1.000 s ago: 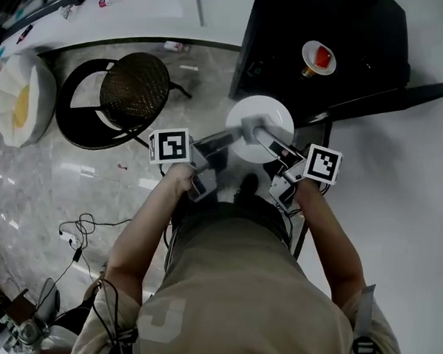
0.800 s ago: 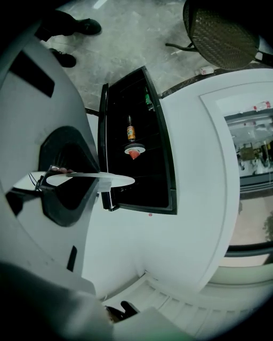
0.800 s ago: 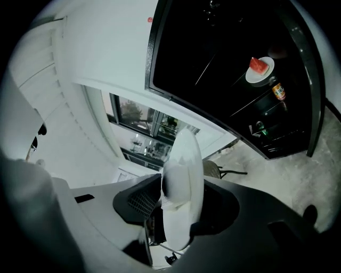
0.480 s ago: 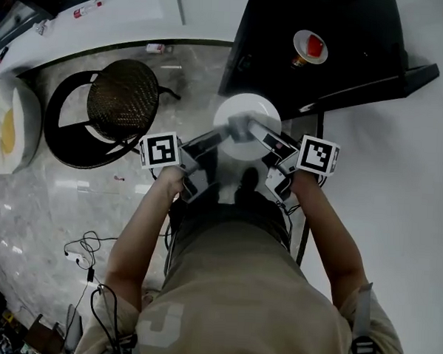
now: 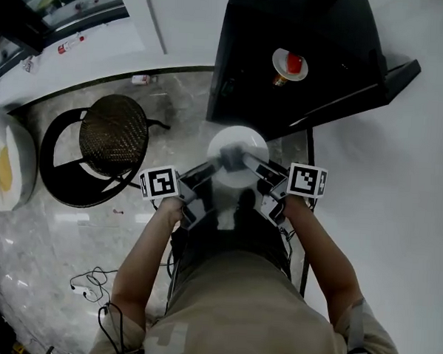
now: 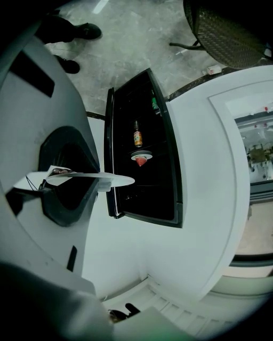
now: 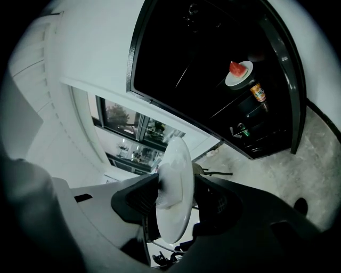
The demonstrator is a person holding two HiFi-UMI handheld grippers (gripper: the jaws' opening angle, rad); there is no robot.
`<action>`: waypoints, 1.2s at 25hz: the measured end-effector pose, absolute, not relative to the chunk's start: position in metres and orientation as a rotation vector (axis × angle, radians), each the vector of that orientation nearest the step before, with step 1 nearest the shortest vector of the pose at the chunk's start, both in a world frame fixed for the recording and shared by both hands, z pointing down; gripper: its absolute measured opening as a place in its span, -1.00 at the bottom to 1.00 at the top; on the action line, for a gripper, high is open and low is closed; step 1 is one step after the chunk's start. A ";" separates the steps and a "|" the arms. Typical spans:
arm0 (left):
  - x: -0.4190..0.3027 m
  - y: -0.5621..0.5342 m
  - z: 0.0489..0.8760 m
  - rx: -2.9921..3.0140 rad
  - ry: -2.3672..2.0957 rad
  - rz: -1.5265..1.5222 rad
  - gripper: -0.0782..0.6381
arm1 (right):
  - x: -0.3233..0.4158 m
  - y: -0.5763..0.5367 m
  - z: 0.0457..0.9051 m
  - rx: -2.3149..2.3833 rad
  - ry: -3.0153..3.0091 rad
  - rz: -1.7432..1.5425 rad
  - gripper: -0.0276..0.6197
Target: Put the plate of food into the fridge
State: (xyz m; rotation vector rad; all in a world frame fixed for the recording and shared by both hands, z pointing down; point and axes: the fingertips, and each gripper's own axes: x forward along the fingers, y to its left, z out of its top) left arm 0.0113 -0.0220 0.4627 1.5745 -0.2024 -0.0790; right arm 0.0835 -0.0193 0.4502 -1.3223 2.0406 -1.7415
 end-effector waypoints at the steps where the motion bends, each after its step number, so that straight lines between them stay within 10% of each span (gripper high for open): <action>1: 0.014 -0.022 0.465 1.567 -0.202 -0.075 -0.73 | 0.086 -0.019 0.452 -1.328 2.031 -1.744 -0.33; 30: 0.098 -0.076 0.564 1.564 -0.337 -0.115 -0.73 | 0.195 -0.012 0.539 -1.538 2.108 -1.797 -0.33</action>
